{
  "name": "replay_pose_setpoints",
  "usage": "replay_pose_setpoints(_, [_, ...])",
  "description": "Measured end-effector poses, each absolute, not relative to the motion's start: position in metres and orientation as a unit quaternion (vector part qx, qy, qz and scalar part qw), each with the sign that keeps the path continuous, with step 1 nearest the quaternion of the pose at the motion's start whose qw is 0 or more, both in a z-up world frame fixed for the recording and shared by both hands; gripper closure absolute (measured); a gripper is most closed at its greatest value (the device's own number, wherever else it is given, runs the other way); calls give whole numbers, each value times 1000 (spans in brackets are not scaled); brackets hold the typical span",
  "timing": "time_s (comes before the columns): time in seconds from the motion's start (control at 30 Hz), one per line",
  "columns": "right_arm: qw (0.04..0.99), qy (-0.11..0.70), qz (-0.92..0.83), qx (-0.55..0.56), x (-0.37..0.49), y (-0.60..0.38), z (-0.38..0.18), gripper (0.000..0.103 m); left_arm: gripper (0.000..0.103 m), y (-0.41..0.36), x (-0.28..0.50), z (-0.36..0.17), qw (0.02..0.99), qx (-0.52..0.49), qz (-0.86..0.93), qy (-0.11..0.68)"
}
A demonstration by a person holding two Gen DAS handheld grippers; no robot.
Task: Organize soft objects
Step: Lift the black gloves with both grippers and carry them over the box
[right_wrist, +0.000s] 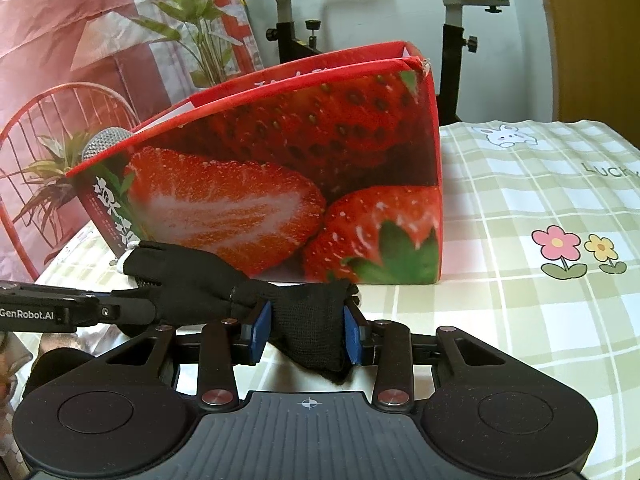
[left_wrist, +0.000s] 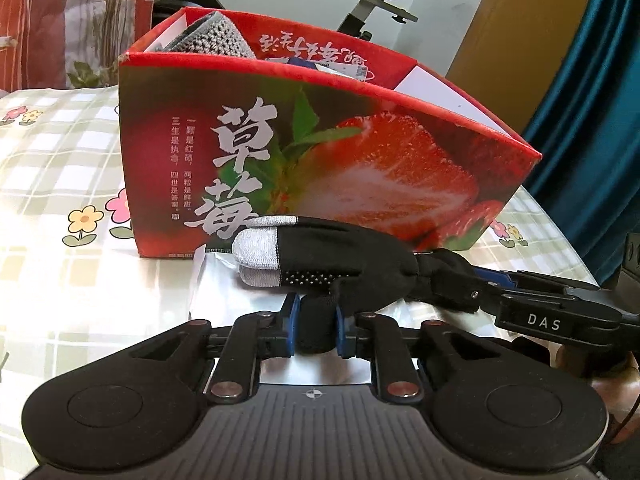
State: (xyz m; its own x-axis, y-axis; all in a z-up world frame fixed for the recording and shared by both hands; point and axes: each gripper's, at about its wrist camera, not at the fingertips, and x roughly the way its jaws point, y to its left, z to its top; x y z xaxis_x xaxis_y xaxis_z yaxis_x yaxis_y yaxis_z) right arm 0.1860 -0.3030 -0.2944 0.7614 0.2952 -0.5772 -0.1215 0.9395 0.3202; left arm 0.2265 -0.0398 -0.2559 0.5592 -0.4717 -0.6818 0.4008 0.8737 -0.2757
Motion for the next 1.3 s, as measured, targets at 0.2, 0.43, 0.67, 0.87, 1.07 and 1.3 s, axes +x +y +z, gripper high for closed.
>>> replay_pose_setpoints(0.2, [931,324,113,126,184,-302,-294,67,84,-38,222,-261,886,-47,-245,392])
replay_pose_setpoints(0.43, [931,324,117,125,184,-301,-294,68,83,-37,220,-263,886,-49,-245,392])
replay_pose_setpoints(0.67, [932,324,121,109,185,-295,-292,76,85,-57,222,-258,883,-16,-241,402])
replay_pose_setpoints(0.87, [934,316,127,105,179,-291,-279,80,90,-40,220,-243,882,-42,-246,399])
replay_pose_setpoints(1.07, [946,271,148,96,165,-289,-238,80,90,-28,203,-209,901,-44,-257,348])
replay_pose_setpoints(1.3, [960,210,167,77,154,-292,-185,80,90,-22,191,-166,919,-54,-269,283])
